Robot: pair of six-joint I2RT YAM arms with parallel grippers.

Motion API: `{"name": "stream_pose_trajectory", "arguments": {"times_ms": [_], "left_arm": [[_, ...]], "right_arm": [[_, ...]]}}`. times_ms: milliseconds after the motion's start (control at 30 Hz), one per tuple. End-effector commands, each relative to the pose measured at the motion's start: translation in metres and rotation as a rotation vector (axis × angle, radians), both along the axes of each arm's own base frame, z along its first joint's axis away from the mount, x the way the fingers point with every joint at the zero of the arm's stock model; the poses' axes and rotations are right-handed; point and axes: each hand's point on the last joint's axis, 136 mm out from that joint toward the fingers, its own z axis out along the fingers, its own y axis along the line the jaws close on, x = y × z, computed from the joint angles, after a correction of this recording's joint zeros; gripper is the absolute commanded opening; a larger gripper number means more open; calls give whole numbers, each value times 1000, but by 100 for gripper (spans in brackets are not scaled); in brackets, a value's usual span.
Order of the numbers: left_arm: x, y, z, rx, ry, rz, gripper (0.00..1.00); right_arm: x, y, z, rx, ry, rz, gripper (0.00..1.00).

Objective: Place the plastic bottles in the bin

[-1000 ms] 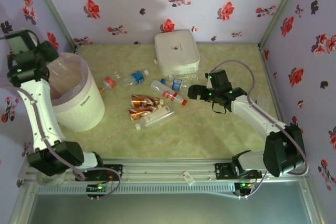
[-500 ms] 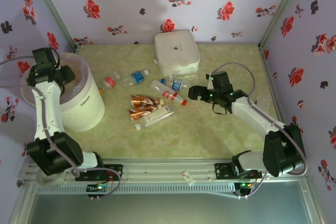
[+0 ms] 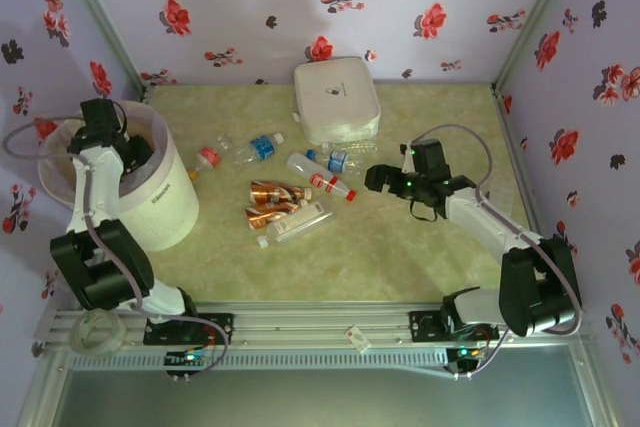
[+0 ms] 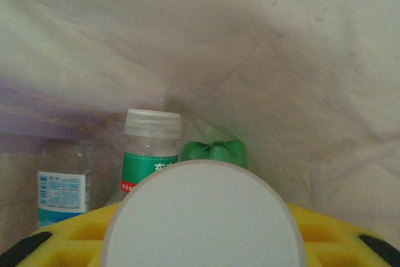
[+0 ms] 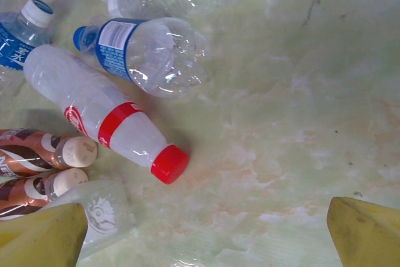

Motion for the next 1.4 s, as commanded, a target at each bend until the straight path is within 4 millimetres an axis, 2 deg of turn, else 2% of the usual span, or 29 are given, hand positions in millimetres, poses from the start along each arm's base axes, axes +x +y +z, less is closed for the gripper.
{"name": "stream_pose_trajectory", "arguments": {"times_ms": [0,433,733,767,800,833,900,1033,1133,1367], "left_arm": [[-1,1,-23,-13,47,12,0],[-4,-1,-81,-65,149,36,0],[-11,-5,-108,-83,184,52,0],[-11,-5,-108,-84,183,53,5],[-11,-7,-107,-84,183,49,19],[-11,-7,-105,-82,178,47,36],[-9,-8,-98,-77,163,43,59],[-5,-6,-67,-52,107,39,89],[-2,-4,-36,-23,48,33,97],[-2,-5,43,55,-123,-1,100]], "right_arm": [[1,-2,7,26,-35,2,99],[5,-13,5,53,-41,-19,99],[3,-17,4,71,-45,-33,99],[4,-17,5,73,-48,-34,99],[3,-18,5,71,-48,-35,99],[3,-18,6,73,-48,-33,99],[2,-19,7,75,-49,-36,99],[1,-19,9,82,-53,-38,99],[1,-18,10,92,-53,-37,99],[1,-16,15,112,-54,-40,99]]}}
